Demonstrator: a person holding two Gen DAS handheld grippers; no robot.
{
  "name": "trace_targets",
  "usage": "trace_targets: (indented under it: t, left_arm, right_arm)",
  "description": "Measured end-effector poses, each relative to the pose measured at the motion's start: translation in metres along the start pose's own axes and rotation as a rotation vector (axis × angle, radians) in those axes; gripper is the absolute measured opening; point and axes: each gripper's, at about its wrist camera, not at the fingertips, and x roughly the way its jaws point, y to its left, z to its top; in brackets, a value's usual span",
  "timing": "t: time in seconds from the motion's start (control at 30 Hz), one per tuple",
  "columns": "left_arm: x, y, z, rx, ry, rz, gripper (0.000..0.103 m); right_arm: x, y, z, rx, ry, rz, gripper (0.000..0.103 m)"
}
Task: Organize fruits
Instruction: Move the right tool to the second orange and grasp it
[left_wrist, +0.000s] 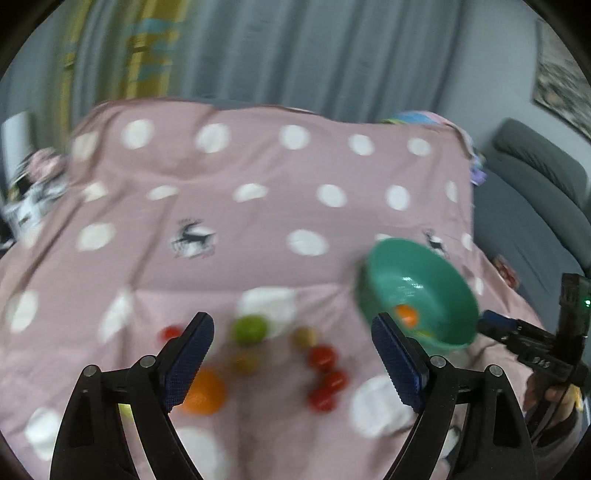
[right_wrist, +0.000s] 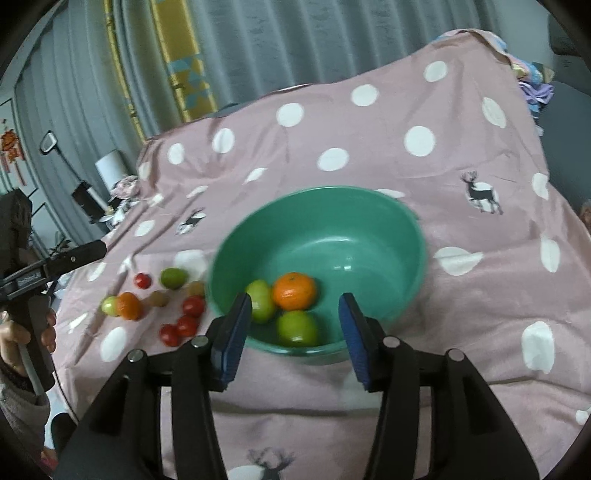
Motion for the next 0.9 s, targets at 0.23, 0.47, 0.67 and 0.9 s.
trace_targets:
  t: [0.23,0.47,0.67,0.9]
  left_arm:
    - [-0.018,0.057,-0.045,-0.135,0.052,0.041,0.087]
    - [-0.01,0.068,-0.056,-0.188,0.077,-0.012,0.087]
    - [0.014,0.061,-0.043,-0.102,0.134,0.001,0.082]
    - [0.045,0.061,-0.031,0.017,0.247,-0.026,0.063]
  right_arm:
    - [0.019,0.051,-0.011,-0.079,0.067,0.137,0.051]
    - [0.061,0.123,-0.025,-0.208,0.205,0.254,0.051]
    - [0.106,0.176,-0.021,-0.307,0.287,0.296,0.05]
    - [0.153,0.215,-0.014,-0.351,0.348,0.321,0.05]
